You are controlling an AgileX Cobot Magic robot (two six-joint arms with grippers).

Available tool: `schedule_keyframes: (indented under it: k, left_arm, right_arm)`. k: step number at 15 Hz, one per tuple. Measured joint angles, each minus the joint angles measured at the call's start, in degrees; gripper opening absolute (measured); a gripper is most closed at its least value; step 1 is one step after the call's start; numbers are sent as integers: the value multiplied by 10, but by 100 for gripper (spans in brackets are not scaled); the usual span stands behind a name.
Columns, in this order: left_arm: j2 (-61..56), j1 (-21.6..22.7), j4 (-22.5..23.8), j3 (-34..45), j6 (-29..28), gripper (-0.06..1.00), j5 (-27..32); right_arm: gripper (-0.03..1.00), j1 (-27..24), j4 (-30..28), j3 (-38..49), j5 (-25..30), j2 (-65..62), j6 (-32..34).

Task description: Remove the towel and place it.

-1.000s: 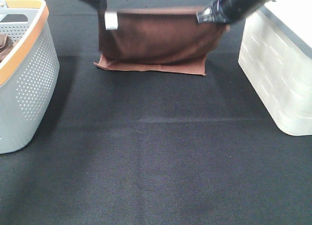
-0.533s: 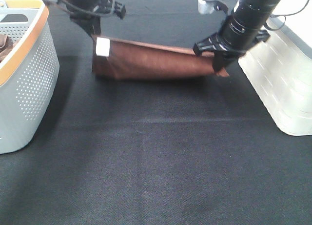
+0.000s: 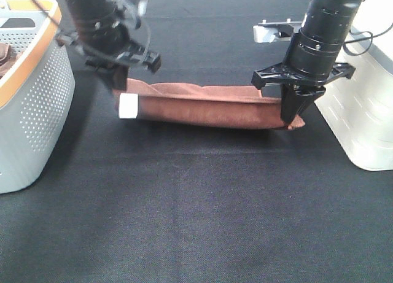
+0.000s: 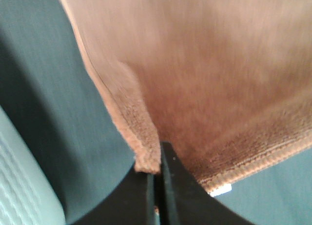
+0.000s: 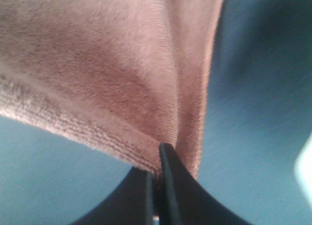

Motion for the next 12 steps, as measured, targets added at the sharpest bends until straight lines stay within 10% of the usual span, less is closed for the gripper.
schedule_keyframes:
  k: [12]
  left_arm:
    - [-13,-6,-28,129,0,4,-1]
  right_arm:
    - [10,-1,44,68,24,8,-12]
